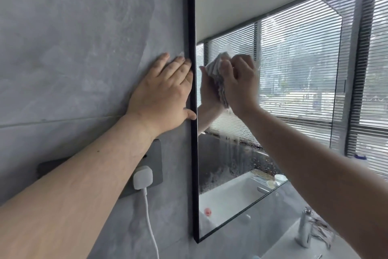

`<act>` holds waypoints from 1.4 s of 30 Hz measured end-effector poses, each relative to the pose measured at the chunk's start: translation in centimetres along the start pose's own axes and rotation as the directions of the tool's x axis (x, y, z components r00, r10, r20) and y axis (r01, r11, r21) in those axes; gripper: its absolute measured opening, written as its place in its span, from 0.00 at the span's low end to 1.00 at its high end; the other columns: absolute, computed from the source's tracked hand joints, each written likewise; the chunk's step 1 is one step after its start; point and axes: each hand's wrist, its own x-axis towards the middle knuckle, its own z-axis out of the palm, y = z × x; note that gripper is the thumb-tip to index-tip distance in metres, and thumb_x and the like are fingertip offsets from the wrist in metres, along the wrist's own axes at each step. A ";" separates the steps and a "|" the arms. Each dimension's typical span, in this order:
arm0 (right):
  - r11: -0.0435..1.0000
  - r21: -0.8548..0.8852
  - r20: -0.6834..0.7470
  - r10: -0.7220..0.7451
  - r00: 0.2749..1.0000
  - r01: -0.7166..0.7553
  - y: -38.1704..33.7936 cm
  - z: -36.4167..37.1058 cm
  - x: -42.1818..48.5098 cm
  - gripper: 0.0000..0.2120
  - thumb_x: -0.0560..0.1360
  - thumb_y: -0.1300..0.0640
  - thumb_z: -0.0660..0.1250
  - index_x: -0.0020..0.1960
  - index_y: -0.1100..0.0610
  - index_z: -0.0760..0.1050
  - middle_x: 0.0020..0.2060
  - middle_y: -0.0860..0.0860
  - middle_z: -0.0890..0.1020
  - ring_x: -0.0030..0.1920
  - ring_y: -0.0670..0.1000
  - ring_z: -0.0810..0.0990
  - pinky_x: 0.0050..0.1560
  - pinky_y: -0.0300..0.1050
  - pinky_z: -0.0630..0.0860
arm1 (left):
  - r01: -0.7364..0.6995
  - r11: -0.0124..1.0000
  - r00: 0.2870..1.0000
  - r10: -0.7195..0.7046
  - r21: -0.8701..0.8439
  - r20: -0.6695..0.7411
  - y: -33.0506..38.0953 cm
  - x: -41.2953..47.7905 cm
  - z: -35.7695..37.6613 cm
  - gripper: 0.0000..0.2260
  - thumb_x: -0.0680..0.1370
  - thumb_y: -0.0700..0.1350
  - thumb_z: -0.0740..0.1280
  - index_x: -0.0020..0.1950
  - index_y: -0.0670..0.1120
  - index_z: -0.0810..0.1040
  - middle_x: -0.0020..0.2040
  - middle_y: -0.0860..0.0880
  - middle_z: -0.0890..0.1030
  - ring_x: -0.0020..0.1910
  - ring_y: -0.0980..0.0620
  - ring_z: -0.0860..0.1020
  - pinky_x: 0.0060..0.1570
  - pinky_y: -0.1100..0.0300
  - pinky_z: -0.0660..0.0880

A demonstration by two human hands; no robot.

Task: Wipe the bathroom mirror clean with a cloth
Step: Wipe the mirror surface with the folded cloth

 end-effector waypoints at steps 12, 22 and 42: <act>0.976 -0.024 0.183 -0.210 0.961 0.218 5.1 -2.6 -18.1 0.17 0.71 0.54 0.68 0.59 0.54 0.72 0.56 0.47 0.75 0.55 0.48 0.74 0.57 0.46 0.74 | 0.005 1.000 1.000 -0.005 0.015 0.025 0.1 0.0 -0.3 0.47 0.67 0.70 0.67 0.73 0.37 0.69 0.75 0.40 0.68 0.76 0.43 0.63 0.77 0.44 0.52; 1.000 0.012 -0.023 0.001 1.000 -0.001 0.2 0.5 -4.7 0.13 0.77 0.57 0.69 0.61 0.57 0.81 0.55 0.47 0.77 0.55 0.47 0.75 0.57 0.35 0.73 | -0.008 1.000 1.000 0.008 -0.014 -0.027 -0.1 0.0 0.2 0.46 0.63 0.68 0.73 0.69 0.36 0.73 0.72 0.39 0.72 0.73 0.42 0.68 0.76 0.43 0.55; 0.704 -0.022 0.387 -0.649 0.655 0.710 7.3 -4.8 -20.1 0.15 0.81 0.58 0.61 0.64 0.54 0.81 0.62 0.48 0.75 0.60 0.51 0.77 0.66 0.49 0.72 | -0.008 1.000 1.000 0.008 0.007 -0.008 0.1 0.0 0.1 0.45 0.64 0.68 0.70 0.69 0.35 0.73 0.72 0.38 0.72 0.73 0.41 0.68 0.76 0.42 0.56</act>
